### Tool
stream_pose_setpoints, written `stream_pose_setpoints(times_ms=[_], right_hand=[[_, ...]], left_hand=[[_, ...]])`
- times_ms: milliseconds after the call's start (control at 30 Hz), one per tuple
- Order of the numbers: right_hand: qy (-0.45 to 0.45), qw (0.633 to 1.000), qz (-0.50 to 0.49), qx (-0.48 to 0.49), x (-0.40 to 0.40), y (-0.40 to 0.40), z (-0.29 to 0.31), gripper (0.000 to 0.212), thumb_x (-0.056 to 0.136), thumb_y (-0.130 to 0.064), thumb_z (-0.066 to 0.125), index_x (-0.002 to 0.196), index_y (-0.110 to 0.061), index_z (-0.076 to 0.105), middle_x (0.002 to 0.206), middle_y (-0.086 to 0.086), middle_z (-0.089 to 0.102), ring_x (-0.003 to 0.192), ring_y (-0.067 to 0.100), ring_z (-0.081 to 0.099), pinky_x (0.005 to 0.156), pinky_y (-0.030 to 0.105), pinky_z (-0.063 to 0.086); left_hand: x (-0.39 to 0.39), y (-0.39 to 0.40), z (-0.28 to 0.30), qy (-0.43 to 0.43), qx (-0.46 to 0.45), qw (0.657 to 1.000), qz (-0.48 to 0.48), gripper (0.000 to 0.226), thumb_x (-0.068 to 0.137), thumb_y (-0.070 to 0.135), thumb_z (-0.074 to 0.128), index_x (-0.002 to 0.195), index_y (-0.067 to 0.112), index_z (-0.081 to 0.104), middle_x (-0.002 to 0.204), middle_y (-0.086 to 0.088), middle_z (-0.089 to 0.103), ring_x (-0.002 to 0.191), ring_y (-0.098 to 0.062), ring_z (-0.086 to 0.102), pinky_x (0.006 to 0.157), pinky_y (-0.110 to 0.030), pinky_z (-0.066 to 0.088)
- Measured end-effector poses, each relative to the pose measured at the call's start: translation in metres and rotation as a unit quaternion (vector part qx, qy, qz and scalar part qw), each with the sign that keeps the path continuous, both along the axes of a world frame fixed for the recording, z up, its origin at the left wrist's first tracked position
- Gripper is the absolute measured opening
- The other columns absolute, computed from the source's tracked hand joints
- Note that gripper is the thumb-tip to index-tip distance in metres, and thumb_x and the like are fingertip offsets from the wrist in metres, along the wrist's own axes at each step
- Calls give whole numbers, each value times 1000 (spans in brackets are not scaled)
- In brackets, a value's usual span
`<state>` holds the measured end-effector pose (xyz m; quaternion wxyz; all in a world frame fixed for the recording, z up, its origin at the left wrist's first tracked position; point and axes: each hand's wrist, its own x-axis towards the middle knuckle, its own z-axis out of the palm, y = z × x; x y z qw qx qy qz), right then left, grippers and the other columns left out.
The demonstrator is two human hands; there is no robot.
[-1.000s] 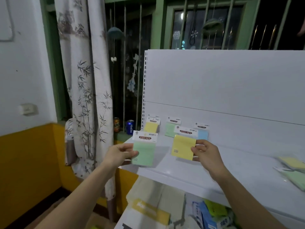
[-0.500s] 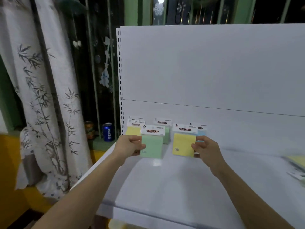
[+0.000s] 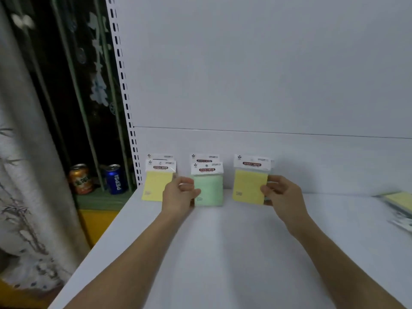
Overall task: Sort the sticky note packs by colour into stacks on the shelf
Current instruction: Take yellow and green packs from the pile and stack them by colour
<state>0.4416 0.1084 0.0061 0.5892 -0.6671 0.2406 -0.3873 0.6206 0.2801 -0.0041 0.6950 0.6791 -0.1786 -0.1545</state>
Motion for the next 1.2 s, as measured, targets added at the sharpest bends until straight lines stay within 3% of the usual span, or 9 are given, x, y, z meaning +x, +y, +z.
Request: stream_pose_setpoints(times_ms=[133,267,367,467,567,700,900,1033,1200], right_hand=[[11,1000,0,-17,3,-4,-5,23,89,7,59,95,-15,65,86,6,71,65,7,70,57,20,57],[8,999,8,-35,6,-5,-6,25,89,9,58,95,-15,65,86,5,70,64,5,70,57,20,57],[11,999,6,-46,6,-5,-6,24,89,8,59,97,-13,66,83,2,72,65,5,70,59,21,58],[3,999,3,-53,7,-4,-6,31,88,8,60,90,-22,67,76,-6,74,67,6,71,60,20,58],[-6,998,4,-60,10,-3,-7,29,88,9,60,93,-19,66,85,3,72,68,6,70,60,21,58],[6,998,12,-56,11,-1,-11,26,88,11,58,103,-9,65,87,8,71,67,6,70,58,22,58],[16,998,9,-64,8,-1,-10,26,88,10,59,97,-14,66,86,6,71,68,9,70,58,22,58],[12,998,2,-54,4,4,-5,27,88,10,59,96,-15,65,85,6,71,65,5,70,57,22,58],[-4,1000,9,-2,7,17,8,21,89,7,59,101,-9,66,90,8,73,75,21,70,58,24,58]], left_hand=[[18,-6,-7,-54,3,998,10,26,73,-10,73,86,11,64,63,3,52,64,-19,51,62,-29,45],[14,-7,-8,-125,65,988,69,22,79,-2,72,94,11,63,73,6,59,62,-6,55,51,-8,44],[19,-9,-15,-168,86,978,90,21,81,4,73,98,12,63,79,8,61,69,-8,59,65,-17,48],[20,-10,-18,-197,100,970,97,21,82,7,74,99,14,64,84,8,64,73,-7,60,73,-25,51],[18,-9,-20,-229,91,963,108,22,80,6,75,97,16,65,84,9,63,73,-2,59,76,-30,52],[17,-9,-21,-243,87,960,108,24,78,8,74,98,18,64,87,6,65,76,-11,62,76,-37,54],[17,-7,-16,-250,93,957,116,27,77,15,76,100,20,63,93,4,65,72,-3,60,75,-30,50],[15,-5,-11,-269,96,950,125,33,77,20,77,106,23,61,99,8,60,82,-13,59,75,-26,45],[11,11,1,-305,200,923,122,25,85,37,66,109,29,61,102,11,62,95,-14,58,71,-29,44]])
